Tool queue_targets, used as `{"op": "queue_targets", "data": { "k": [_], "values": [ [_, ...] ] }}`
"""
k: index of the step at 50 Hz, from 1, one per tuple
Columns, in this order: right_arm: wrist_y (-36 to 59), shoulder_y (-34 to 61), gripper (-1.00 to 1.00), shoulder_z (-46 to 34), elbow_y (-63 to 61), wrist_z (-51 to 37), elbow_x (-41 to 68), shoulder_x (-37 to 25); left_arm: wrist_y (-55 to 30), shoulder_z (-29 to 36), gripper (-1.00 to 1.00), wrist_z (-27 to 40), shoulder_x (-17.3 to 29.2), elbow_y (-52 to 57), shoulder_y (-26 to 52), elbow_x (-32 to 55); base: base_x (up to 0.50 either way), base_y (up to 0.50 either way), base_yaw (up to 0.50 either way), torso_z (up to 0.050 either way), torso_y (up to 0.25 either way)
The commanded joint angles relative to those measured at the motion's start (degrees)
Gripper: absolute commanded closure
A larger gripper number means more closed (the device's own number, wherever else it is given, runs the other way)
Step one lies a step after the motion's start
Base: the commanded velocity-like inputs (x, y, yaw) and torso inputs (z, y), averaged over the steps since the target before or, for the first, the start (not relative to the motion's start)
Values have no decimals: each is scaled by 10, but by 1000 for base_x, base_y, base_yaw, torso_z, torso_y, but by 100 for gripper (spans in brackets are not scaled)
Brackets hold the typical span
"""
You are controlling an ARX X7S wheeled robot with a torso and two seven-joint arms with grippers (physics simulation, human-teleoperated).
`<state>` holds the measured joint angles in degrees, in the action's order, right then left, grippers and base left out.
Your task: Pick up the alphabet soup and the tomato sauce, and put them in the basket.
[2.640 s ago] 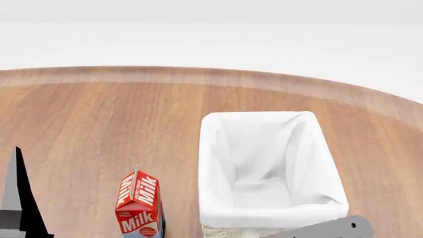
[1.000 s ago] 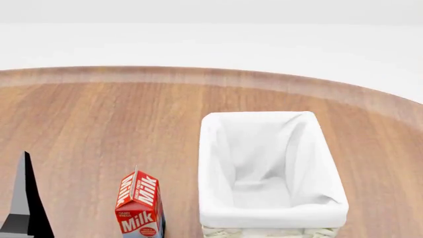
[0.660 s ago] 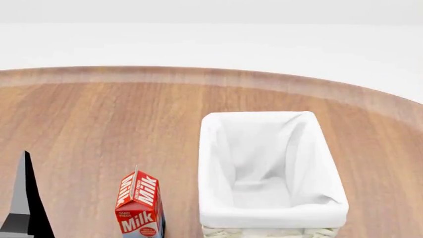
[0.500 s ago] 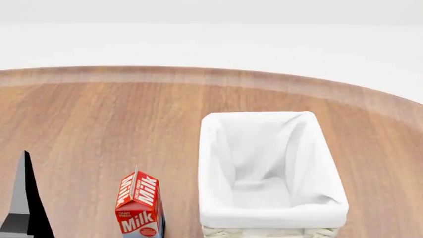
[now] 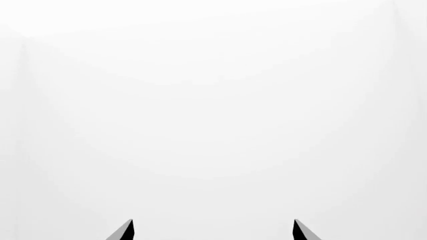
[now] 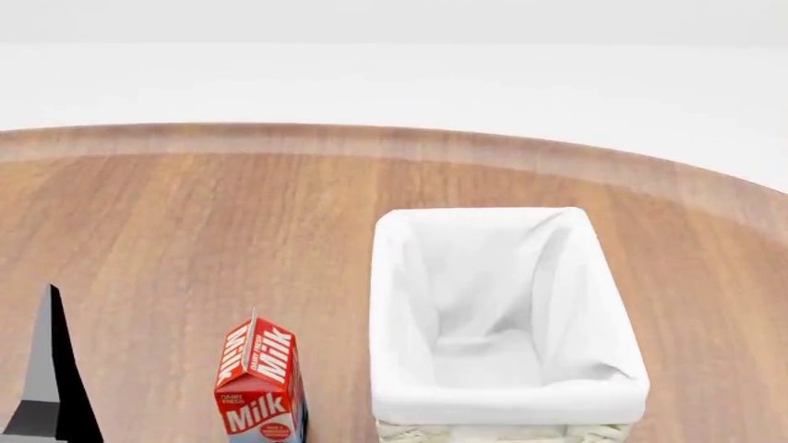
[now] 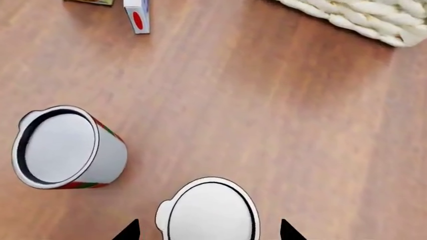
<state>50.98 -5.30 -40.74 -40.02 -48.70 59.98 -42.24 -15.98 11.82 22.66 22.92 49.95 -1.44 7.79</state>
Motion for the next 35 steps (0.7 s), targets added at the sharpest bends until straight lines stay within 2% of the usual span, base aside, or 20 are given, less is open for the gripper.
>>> {"op": "queue_targets", "data": {
  "k": [1,14,35],
  "values": [
    [-13,1,-100,-7,30,20,-18,9,-12,3,-100,4,2,9,5,-1,0,0,0,0,0],
    [-30,2,-100,-7,65,40,-27,15,-21,5,-100,7,5,16,8,1,0,0,0,0,0],
    [-55,-3,-100,-17,111,68,-49,28,10,8,-100,8,8,-6,-3,0,0,0,0,0,0]
  ]
}}
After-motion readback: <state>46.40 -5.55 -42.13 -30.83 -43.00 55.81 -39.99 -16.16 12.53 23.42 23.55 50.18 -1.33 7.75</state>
